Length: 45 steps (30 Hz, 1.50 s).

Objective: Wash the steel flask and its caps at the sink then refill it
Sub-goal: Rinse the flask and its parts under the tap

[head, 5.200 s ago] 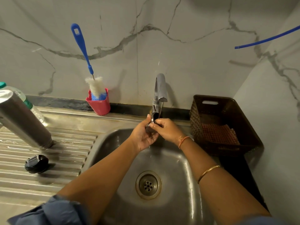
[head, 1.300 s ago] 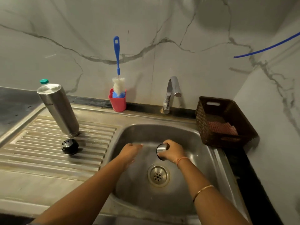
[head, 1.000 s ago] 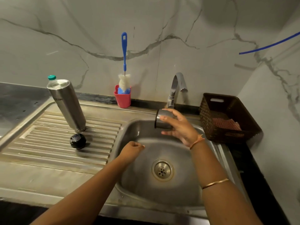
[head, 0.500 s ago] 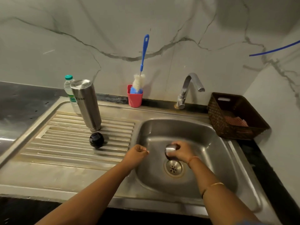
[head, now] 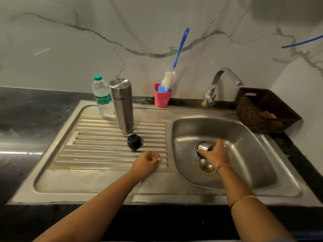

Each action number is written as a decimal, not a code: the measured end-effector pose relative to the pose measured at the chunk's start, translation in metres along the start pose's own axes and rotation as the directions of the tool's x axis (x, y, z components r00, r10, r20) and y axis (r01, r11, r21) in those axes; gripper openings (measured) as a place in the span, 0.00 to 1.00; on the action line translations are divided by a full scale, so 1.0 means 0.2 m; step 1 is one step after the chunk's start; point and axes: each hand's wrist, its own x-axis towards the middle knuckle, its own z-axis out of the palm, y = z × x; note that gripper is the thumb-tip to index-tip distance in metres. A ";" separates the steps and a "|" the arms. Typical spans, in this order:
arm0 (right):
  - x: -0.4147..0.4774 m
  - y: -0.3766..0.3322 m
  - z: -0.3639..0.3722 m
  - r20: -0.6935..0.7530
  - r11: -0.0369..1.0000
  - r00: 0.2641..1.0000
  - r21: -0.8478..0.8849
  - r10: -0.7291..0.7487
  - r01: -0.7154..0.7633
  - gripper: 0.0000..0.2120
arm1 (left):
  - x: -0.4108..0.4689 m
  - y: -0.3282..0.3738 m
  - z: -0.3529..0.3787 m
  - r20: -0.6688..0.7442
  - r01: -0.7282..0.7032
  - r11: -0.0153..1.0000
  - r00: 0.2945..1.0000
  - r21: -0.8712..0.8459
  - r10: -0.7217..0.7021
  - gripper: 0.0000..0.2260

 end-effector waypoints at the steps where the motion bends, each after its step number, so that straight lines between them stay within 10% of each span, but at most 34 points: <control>1: -0.04 -0.01 0.04 0.003 0.999 1.000 0.052 0.001 -0.001 0.31 | -0.01 -0.04 -0.04 0.002 -0.010 1.000 1.000 0.020 0.010 0.03; 9: -0.37 -0.31 0.35 0.010 0.927 0.988 0.348 -0.154 0.141 0.25 | -0.10 -0.30 -0.38 -0.220 -0.105 0.980 0.965 0.167 0.141 0.05; 22: -0.33 -0.59 0.57 0.169 0.962 0.948 -0.003 -0.270 0.274 0.34 | -0.14 -0.44 -0.62 -0.245 -0.076 0.985 0.963 0.156 0.113 0.06; 45: 0.12 -0.74 0.77 0.163 0.945 0.939 -0.078 -0.303 0.318 0.27 | -0.04 -0.37 -0.62 -0.227 -0.091 0.952 0.960 0.293 0.162 0.09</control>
